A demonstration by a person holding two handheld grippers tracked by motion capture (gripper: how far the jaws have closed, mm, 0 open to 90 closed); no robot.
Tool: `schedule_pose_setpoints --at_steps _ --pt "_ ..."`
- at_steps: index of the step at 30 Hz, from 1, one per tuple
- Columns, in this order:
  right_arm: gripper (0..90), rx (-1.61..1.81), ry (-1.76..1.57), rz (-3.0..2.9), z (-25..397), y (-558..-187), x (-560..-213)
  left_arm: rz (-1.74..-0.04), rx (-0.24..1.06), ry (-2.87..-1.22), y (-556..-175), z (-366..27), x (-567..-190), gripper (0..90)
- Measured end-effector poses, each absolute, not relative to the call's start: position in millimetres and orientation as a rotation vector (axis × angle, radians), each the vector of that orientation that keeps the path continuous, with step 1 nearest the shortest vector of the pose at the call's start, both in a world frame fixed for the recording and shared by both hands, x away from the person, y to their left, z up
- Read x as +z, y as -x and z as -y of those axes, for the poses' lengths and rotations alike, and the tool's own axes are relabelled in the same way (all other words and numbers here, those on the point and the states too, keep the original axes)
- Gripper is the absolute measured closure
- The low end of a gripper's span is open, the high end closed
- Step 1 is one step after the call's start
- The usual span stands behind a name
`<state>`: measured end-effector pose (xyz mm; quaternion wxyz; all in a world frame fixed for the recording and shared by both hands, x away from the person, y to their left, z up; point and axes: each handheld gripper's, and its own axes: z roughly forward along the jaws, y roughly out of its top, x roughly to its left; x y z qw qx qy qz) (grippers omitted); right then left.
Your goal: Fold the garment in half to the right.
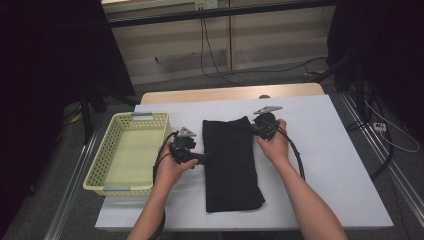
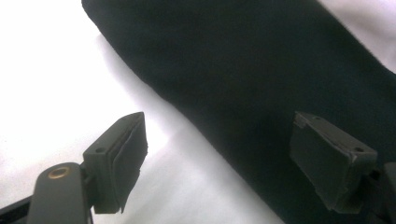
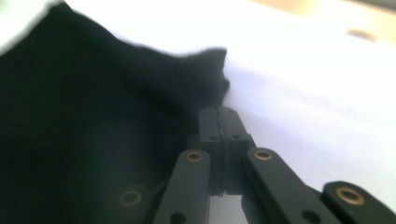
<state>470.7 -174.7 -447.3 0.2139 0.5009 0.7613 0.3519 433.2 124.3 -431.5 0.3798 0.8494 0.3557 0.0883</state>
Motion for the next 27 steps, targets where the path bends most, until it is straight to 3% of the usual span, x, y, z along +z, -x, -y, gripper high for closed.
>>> schedule_pose_setpoints --at_steps 6,10,18,27 --pt "84.4 0.96 -1.37 -2.124 171.8 -474.6 -454.7 -0.913 0.222 -2.167 -432.3 -124.7 -430.8 19.8" --pt "73.8 0.942 -1.358 -2.112 174.7 -472.4 -450.8 -0.915 0.219 -2.166 -431.9 -125.2 -430.3 19.9" --pt "62.3 0.967 -1.251 -2.132 180.1 -437.1 -430.3 -0.91 0.22 -2.173 -432.3 -125.1 -430.9 19.9" --pt "63.6 0.977 -1.169 -2.253 168.9 -383.2 -440.8 -0.908 0.22 -2.18 -430.3 -123.1 -431.0 19.8"
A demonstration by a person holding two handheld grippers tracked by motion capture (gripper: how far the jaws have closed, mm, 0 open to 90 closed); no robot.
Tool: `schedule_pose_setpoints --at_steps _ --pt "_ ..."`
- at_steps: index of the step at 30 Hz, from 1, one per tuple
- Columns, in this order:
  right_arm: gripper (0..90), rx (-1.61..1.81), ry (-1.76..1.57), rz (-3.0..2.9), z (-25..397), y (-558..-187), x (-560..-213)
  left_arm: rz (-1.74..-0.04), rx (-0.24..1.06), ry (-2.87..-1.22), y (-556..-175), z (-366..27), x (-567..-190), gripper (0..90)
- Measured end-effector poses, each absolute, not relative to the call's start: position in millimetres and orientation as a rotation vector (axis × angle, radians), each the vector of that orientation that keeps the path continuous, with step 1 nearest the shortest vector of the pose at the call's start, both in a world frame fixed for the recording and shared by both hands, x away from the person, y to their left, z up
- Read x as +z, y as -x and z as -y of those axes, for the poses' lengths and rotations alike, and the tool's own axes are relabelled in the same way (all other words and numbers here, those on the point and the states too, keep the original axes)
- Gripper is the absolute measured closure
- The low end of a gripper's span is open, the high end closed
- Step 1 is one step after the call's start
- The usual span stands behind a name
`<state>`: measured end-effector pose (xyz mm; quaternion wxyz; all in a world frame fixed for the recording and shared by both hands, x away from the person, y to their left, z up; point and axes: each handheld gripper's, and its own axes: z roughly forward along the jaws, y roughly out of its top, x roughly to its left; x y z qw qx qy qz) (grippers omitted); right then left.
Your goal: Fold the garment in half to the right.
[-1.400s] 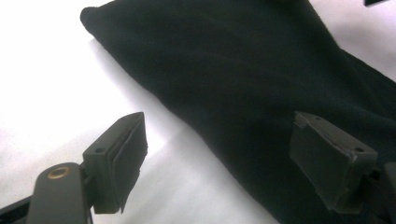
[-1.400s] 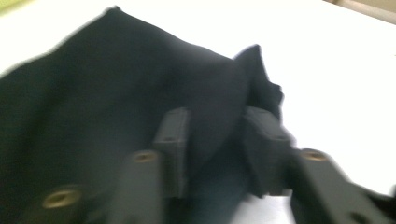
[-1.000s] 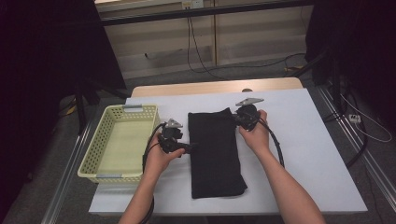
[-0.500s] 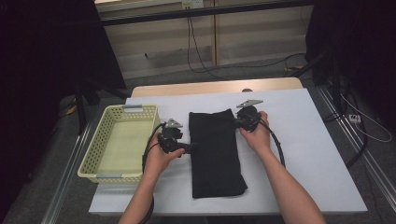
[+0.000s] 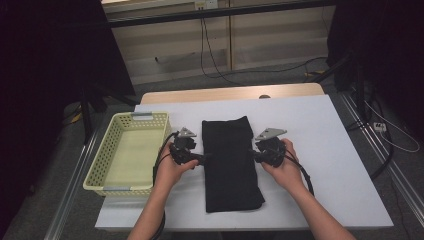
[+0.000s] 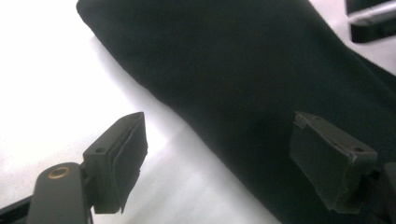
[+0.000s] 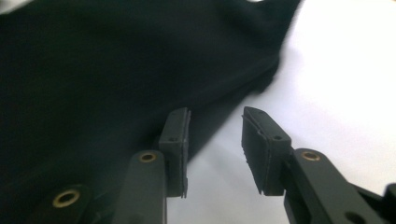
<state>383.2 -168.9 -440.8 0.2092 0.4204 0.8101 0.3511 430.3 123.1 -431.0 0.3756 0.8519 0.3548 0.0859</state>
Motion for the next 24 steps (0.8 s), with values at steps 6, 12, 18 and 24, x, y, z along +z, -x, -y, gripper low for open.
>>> schedule_pose_setpoints --at_steps 6,12,18,24 --pt "68.4 0.949 -1.197 -2.283 160.7 -378.2 -450.8 -0.902 0.232 -2.188 -430.5 -123.7 -431.4 19.8" --pt "88.9 0.999 -1.242 -2.281 158.4 -380.1 -456.6 -0.906 0.222 -2.185 -430.6 -123.5 -431.8 19.8" --pt "90.0 1.019 -1.265 -2.245 167.0 -375.4 -450.9 -0.907 0.219 -2.179 -430.4 -125.6 -429.4 19.6" --pt "90.0 1.024 -1.279 -2.211 179.2 -366.8 -453.1 -0.92 0.223 -2.165 -429.6 -124.1 -428.9 19.1"
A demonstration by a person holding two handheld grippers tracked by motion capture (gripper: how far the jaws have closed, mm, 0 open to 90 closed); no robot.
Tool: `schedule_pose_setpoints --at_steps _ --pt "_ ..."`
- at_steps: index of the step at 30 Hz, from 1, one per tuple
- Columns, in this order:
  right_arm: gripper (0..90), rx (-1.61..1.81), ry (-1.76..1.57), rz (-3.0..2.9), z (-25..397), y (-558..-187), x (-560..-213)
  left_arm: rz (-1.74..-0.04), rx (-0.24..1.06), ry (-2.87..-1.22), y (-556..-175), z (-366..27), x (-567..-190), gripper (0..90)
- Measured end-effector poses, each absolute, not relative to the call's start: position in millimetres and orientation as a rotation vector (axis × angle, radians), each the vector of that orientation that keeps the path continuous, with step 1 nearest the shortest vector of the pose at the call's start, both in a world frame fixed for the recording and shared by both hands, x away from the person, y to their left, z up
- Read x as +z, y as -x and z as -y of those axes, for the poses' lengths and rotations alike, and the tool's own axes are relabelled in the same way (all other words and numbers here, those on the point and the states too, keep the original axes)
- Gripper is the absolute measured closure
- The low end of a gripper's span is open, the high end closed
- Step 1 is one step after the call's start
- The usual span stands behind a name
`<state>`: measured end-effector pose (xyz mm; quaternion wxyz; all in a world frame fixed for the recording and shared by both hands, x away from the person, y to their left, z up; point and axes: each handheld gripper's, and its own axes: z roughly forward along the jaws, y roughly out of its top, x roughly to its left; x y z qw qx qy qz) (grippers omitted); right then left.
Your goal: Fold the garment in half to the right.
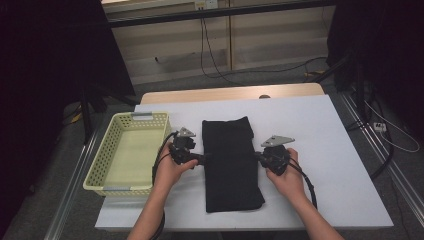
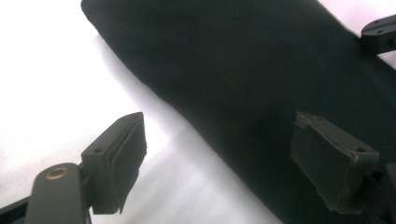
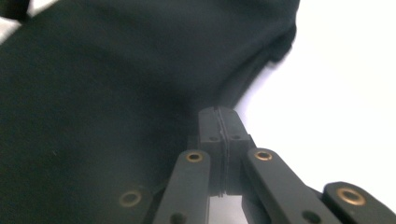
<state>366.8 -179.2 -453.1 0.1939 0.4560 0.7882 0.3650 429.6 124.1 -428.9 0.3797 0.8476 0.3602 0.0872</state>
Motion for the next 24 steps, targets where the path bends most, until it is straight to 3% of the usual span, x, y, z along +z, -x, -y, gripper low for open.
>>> schedule_pose_setpoints --at_steps 9,24 --pt "88.8 1.014 -1.258 -2.218 178.8 -368.4 -455.2 -0.919 0.218 -2.171 -429.6 -124.4 -430.8 19.1" --pt "38.6 1.237 -1.141 -2.305 187.7 -335.3 -443.2 -0.926 0.218 -2.166 -428.0 -124.9 -430.2 19.0"
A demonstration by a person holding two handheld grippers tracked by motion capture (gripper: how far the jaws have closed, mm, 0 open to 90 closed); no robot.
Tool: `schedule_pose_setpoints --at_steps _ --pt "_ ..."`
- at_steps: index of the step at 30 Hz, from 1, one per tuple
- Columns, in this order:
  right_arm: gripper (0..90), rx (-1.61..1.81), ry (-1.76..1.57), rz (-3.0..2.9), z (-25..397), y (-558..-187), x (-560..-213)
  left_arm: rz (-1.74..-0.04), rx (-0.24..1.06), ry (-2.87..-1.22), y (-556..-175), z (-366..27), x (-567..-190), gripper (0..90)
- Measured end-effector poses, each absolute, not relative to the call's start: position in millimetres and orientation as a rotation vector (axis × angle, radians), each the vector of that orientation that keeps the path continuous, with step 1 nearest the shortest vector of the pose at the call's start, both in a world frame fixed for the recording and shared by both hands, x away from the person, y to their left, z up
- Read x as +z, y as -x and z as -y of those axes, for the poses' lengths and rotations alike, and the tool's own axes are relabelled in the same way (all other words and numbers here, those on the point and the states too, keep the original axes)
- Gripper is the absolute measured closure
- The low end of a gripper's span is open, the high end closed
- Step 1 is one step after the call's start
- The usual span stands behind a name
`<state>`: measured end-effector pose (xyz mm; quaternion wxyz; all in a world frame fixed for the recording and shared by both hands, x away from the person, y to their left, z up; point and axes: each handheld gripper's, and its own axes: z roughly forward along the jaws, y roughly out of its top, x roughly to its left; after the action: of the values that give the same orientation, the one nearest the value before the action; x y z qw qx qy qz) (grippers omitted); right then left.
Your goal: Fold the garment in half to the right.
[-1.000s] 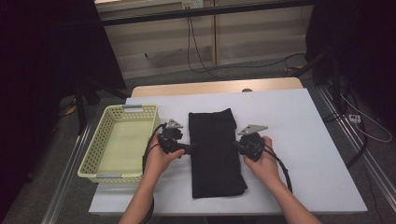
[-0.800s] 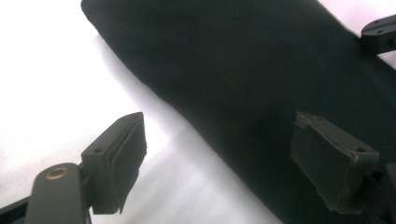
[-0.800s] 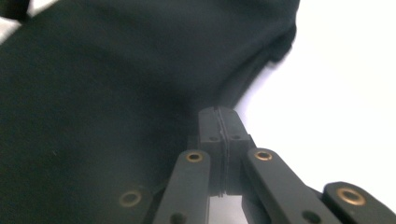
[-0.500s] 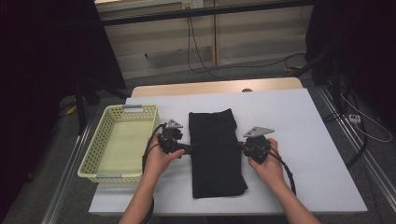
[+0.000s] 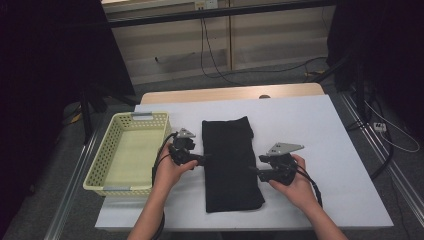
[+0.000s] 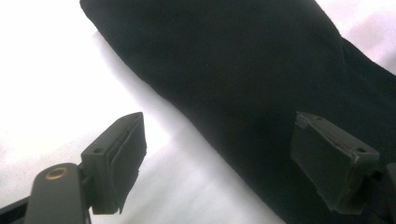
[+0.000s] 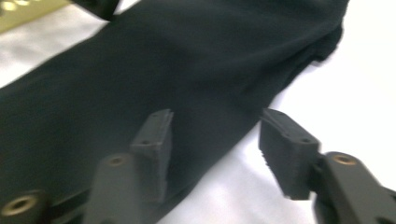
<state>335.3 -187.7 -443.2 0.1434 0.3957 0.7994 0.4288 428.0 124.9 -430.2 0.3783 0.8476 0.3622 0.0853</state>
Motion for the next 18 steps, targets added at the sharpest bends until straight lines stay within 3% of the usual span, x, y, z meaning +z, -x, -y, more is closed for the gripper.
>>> schedule_pose_setpoints --at_steps 7,18 --pt "28.8 1.322 -1.127 -2.345 192.8 -311.0 -446.0 -0.933 0.216 -2.168 -427.9 -125.0 -431.6 19.0" --pt "25.1 1.315 -1.051 -2.419 183.4 -287.4 -449.5 -0.93 0.214 -2.176 -425.8 -125.8 -431.2 18.9"
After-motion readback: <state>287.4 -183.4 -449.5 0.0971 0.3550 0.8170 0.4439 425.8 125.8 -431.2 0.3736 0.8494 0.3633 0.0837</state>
